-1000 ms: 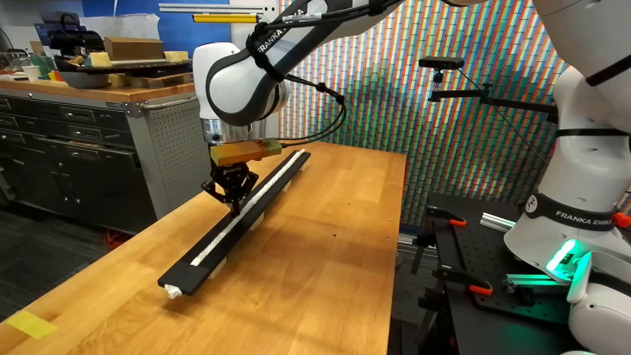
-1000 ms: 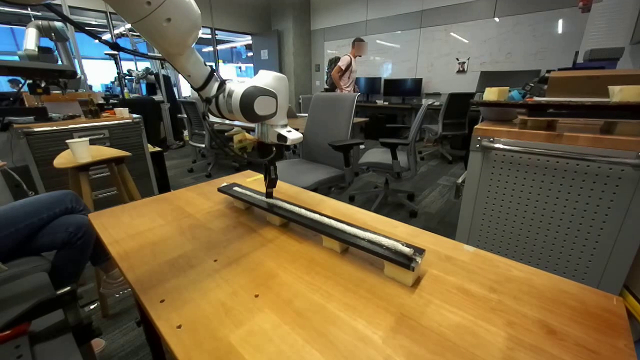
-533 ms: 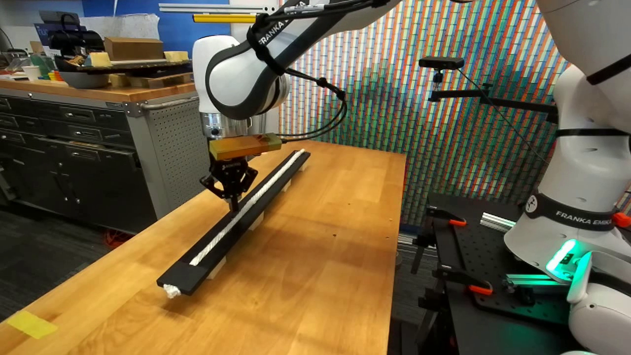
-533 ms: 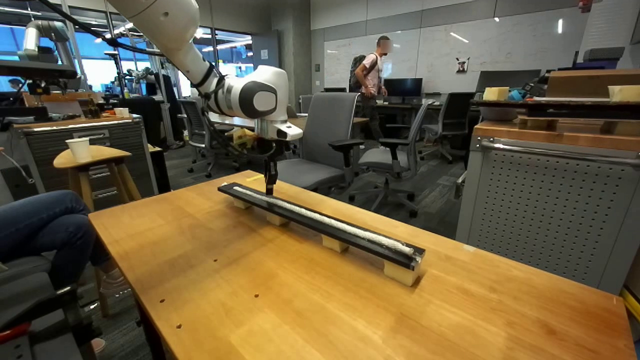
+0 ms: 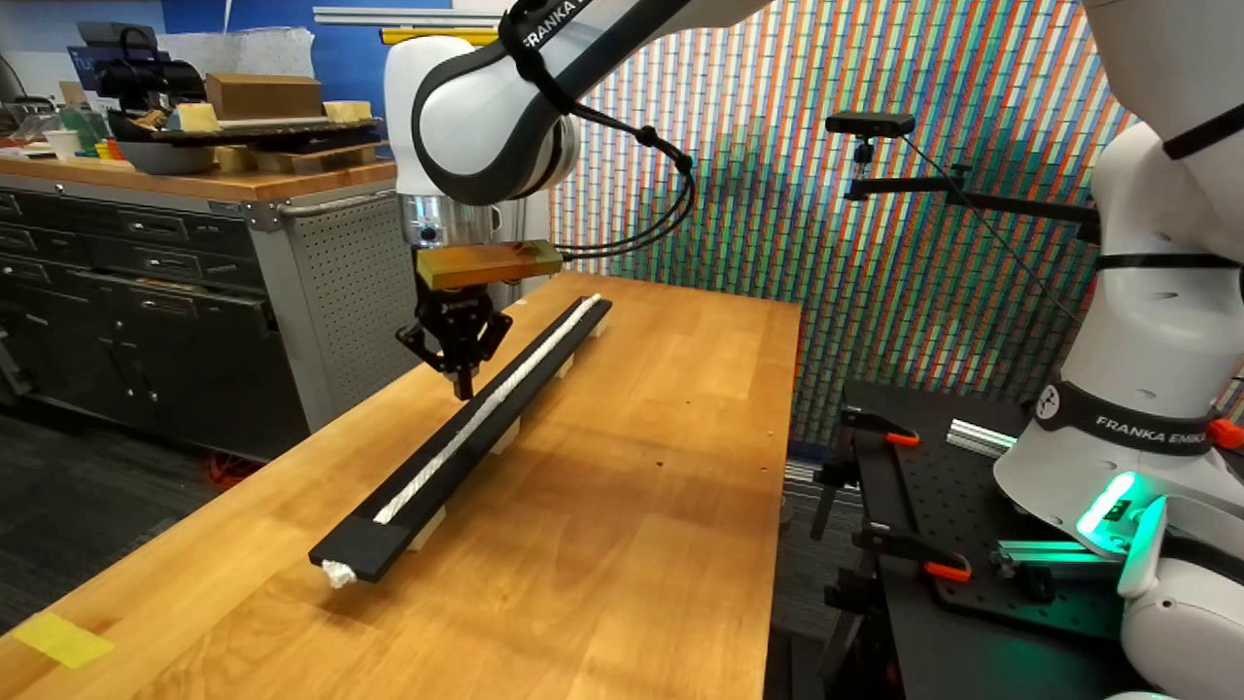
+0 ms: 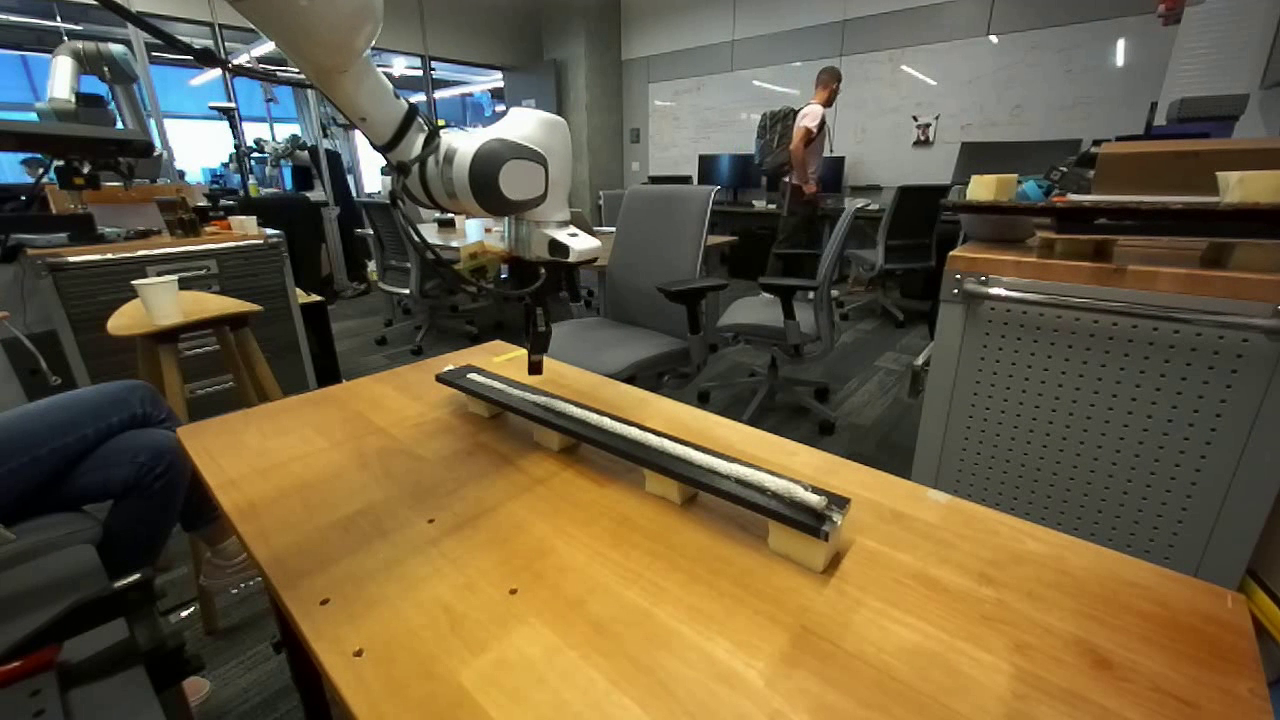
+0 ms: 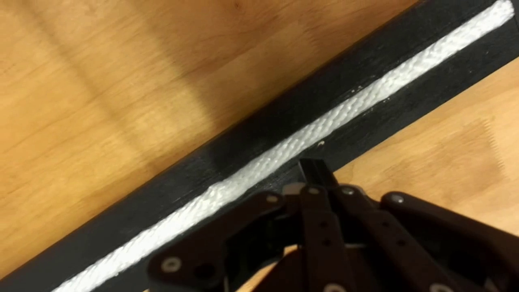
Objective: Lay the white object along the black object and press down on it
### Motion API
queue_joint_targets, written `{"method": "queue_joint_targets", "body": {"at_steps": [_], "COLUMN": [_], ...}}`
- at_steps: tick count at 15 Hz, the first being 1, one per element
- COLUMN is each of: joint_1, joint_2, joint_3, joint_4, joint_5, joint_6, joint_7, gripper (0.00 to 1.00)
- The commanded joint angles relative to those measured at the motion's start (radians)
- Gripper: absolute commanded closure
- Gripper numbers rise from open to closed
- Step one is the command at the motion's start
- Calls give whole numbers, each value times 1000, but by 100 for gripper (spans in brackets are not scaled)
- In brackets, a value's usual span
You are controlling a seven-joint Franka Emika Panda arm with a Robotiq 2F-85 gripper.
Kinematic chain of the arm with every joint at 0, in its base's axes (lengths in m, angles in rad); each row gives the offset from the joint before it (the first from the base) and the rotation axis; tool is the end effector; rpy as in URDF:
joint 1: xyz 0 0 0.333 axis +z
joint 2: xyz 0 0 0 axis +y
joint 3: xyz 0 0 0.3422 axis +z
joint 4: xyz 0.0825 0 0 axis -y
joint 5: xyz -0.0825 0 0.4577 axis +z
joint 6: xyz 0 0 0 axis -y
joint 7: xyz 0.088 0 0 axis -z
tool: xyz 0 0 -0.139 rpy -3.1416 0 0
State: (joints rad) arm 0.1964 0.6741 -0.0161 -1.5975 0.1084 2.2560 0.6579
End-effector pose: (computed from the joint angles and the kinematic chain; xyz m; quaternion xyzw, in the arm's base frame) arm 0.7534 0.1442 0.1766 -0.9626 0.2682 0.0219 0.0304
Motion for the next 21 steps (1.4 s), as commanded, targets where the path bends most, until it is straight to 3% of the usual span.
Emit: {"method": "queue_joint_targets", "body": {"at_steps": [1, 16, 21], "joint_1": [-8, -35, -27], "joint_2": [-13, 130, 98], "joint_3": [4, 10, 3], "joint_4": [-14, 138, 112], "joint_5": [12, 20, 17], "joint_6": [-29, -149, -135], "joint_7": [-6, -57, -42], "gripper": [100, 100, 100]}}
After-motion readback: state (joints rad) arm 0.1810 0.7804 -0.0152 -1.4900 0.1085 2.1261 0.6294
